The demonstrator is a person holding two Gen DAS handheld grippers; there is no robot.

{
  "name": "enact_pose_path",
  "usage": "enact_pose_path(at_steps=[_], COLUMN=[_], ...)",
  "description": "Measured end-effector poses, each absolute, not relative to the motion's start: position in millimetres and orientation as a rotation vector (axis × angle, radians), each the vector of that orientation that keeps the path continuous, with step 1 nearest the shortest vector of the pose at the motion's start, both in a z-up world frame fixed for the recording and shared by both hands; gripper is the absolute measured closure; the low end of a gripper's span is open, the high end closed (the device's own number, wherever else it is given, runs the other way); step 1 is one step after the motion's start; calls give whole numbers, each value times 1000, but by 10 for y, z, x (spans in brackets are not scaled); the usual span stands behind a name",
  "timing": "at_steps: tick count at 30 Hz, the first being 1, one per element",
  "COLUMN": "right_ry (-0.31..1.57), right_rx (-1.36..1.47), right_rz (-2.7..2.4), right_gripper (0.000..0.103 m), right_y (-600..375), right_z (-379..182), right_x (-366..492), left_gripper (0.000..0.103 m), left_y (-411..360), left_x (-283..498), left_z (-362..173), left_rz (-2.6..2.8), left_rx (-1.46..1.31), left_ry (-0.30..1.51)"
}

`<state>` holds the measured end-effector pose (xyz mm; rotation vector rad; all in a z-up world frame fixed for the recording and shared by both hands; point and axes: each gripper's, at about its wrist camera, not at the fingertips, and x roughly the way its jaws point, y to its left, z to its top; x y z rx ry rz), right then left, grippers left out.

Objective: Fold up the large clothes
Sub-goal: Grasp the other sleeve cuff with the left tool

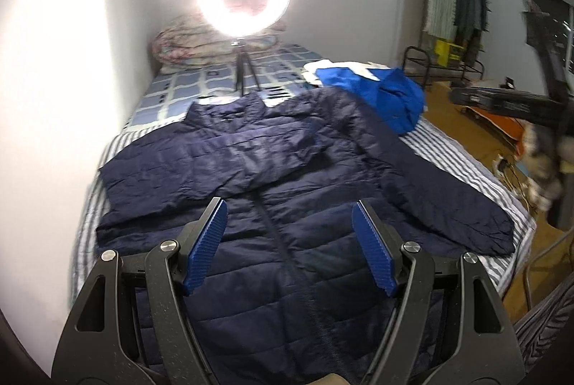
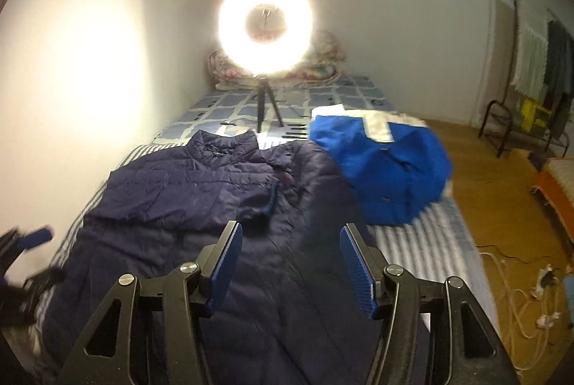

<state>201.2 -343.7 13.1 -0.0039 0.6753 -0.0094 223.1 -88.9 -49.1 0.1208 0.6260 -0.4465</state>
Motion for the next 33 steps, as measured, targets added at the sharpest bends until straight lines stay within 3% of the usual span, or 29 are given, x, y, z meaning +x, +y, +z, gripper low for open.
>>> enact_pose_path(at_steps=[11,16,26,33], right_ry=[722,712,724,712], right_rx=[-4,70,135,164], right_rz=[-313,-451,-625,-643], right_gripper=[39,34,34,34], right_y=[-4116,-4555,-5095,-5160], right_z=[115,103,-51,-27], right_x=[827,481,222,169], left_gripper=[29,28,28,28], left_y=[-1935,-2679,-4171,-4766], left_x=[1903,1611,1273,1180], left_z=[-696,-867,-1480,-1893], left_rz=[-720,-889,-1118,-1107], left_rx=[187,272,326,393], left_ry=[699,746,985,1075])
